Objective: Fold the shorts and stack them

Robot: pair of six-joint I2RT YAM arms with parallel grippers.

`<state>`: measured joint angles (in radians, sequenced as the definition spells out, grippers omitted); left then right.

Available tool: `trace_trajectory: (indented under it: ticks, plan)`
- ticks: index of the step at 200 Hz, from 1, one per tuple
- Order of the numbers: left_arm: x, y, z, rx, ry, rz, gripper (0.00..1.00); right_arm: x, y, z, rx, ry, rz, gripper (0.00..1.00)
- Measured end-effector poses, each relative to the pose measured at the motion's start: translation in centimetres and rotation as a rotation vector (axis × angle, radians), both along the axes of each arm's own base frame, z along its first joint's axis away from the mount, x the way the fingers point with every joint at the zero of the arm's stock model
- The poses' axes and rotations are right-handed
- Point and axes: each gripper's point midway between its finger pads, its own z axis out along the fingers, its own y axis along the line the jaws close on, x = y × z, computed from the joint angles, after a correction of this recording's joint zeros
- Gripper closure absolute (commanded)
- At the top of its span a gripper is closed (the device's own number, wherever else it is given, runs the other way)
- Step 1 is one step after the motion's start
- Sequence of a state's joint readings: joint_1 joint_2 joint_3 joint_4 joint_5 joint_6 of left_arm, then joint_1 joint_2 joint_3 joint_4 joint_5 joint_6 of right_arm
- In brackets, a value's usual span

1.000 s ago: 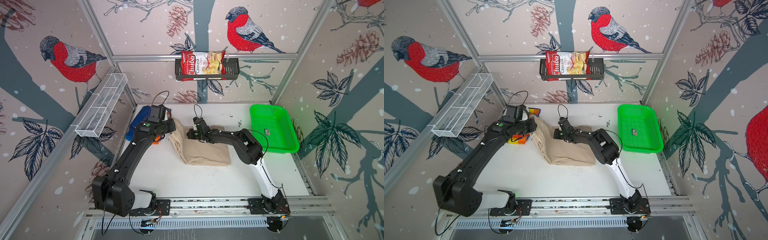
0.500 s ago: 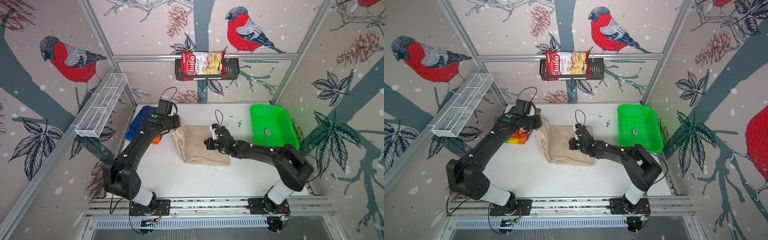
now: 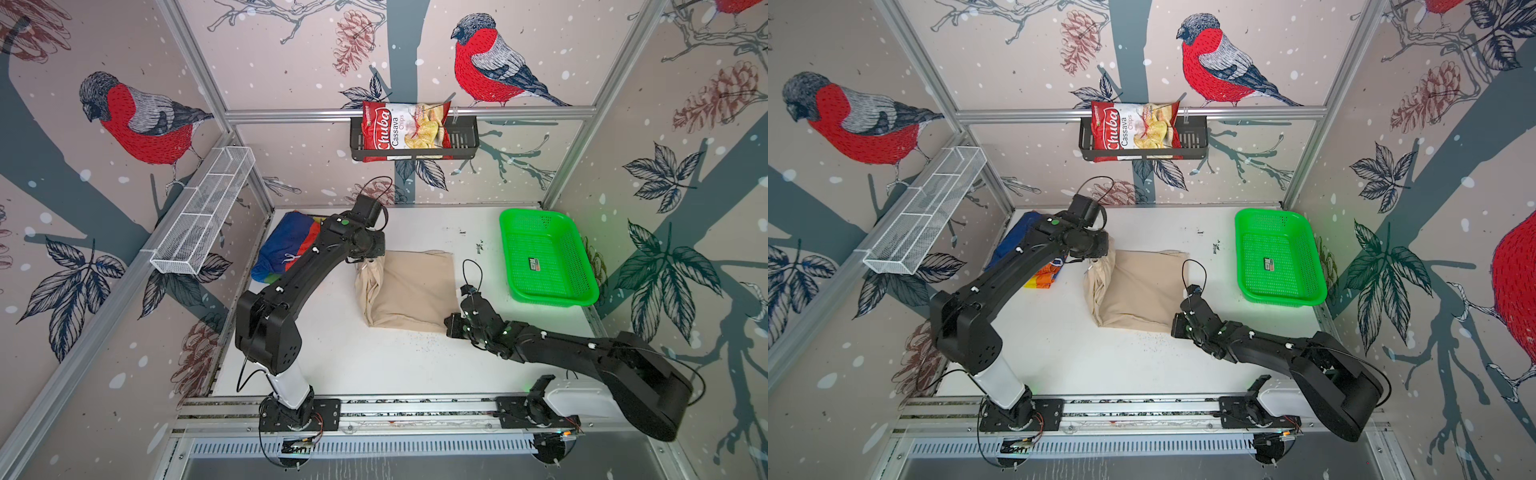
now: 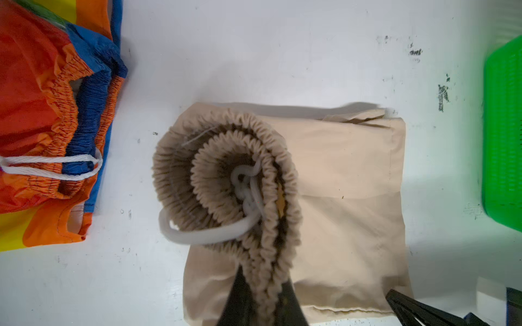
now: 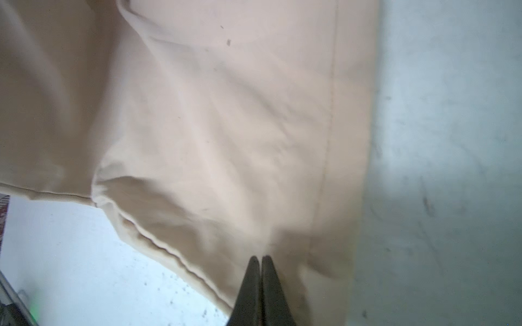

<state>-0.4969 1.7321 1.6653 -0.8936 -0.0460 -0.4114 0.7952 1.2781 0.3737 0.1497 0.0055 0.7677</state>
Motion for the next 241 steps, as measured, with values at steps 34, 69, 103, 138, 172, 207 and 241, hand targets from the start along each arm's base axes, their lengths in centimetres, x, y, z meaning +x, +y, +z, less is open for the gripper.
trace_trajectory:
  ticks: [34, 69, 103, 138, 172, 207, 241]
  plan:
    - [-0.3, -1.4, 1.0, 0.032, 0.007, -0.022, 1.00, -0.3, -0.7, -1.1, 0.002, 0.003, -0.028, 0.99]
    - [-0.6, -3.8, 1.8, -0.004, 0.007, -0.037, 1.00, 0.3, -0.1, -1.2, 0.039, -0.021, -0.044, 1.00]
    - [-1.2, -7.6, 0.5, -0.064, 0.046, -0.066, 1.00, 0.7, 0.6, -1.3, 0.063, -0.044, -0.041, 1.00]
    - [-1.8, -10.6, -2.7, -0.108, 0.103, -0.075, 1.00, 0.8, 0.9, -1.3, 0.075, -0.063, -0.041, 1.00]
    - [-2.4, -12.0, -6.7, -0.160, 0.181, -0.039, 1.00, 0.9, 1.0, -1.2, 0.088, -0.076, -0.040, 1.00]
    - [-2.3, -14.0, -7.0, -0.241, 0.185, -0.022, 1.00, 1.0, 1.2, -1.4, 0.094, -0.081, -0.039, 1.00]
    - [-2.3, -15.2, -7.2, -0.306, 0.184, -0.012, 0.46, 1.3, 1.6, -1.7, 0.115, -0.082, -0.050, 1.00]
